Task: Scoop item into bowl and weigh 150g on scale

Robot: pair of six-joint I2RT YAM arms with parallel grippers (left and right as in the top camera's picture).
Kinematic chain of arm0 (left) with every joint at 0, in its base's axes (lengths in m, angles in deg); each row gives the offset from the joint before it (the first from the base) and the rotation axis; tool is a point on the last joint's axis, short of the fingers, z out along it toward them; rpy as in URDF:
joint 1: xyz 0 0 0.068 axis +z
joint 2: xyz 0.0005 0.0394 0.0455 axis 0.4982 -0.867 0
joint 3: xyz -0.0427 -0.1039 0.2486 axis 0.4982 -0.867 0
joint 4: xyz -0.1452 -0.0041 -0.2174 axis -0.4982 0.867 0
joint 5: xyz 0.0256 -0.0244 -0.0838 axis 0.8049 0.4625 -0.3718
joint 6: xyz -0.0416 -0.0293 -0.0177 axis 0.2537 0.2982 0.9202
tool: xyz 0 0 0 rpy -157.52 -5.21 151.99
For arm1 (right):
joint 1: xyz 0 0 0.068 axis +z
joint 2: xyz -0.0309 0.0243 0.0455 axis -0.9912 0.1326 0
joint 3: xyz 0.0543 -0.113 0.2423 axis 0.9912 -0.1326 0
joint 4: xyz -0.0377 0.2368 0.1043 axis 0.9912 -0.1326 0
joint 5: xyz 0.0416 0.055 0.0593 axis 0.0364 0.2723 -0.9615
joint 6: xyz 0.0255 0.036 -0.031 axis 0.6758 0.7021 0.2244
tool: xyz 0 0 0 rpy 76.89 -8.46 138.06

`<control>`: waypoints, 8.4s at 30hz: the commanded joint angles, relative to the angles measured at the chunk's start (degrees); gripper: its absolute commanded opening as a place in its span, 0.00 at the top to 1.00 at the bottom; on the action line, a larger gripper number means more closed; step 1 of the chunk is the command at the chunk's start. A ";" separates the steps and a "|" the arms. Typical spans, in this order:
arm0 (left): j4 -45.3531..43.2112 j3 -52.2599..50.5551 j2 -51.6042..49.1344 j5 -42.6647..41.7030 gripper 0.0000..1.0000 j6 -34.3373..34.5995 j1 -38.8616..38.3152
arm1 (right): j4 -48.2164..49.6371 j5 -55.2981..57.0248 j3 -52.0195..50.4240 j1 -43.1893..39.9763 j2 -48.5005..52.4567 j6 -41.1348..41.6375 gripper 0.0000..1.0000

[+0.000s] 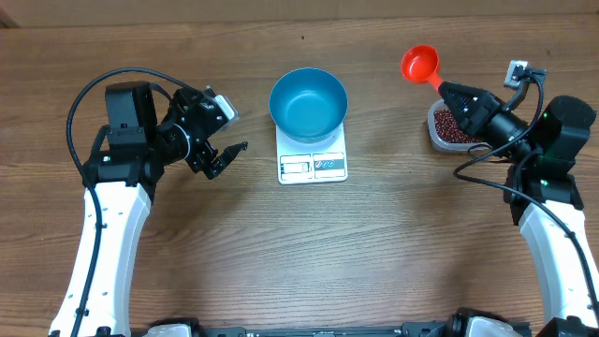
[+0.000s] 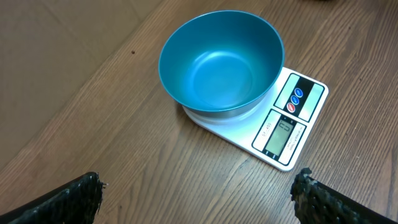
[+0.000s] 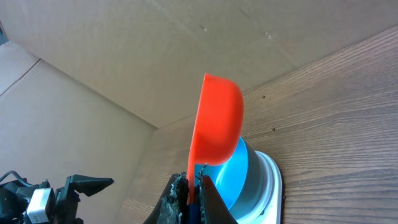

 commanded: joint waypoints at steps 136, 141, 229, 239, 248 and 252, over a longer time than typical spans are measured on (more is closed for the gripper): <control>6.69 -7.52 0.17 3.96 0.01 -12.04 -3.39 | 0.31 -0.94 1.36 -0.22 -0.09 0.17 0.96; 4.42 -7.52 0.17 -10.93 0.00 -12.02 -3.41 | 0.31 -0.94 1.36 -0.22 -0.09 0.17 0.96; 3.02 -7.41 2.99 20.46 0.00 36.44 -19.37 | 0.28 -0.98 1.36 -0.22 -0.09 0.17 0.96; 2.99 -7.41 0.20 20.46 0.00 36.44 -19.37 | 0.28 -0.98 1.36 -0.22 -0.09 0.20 0.96; 2.99 -7.41 0.17 20.46 0.00 36.44 -19.37 | 0.28 -0.98 1.36 -0.22 -0.09 0.20 0.96; 2.99 -7.39 0.17 20.46 0.00 36.44 -19.37 | 0.28 -0.98 1.36 -0.22 -0.09 0.20 0.96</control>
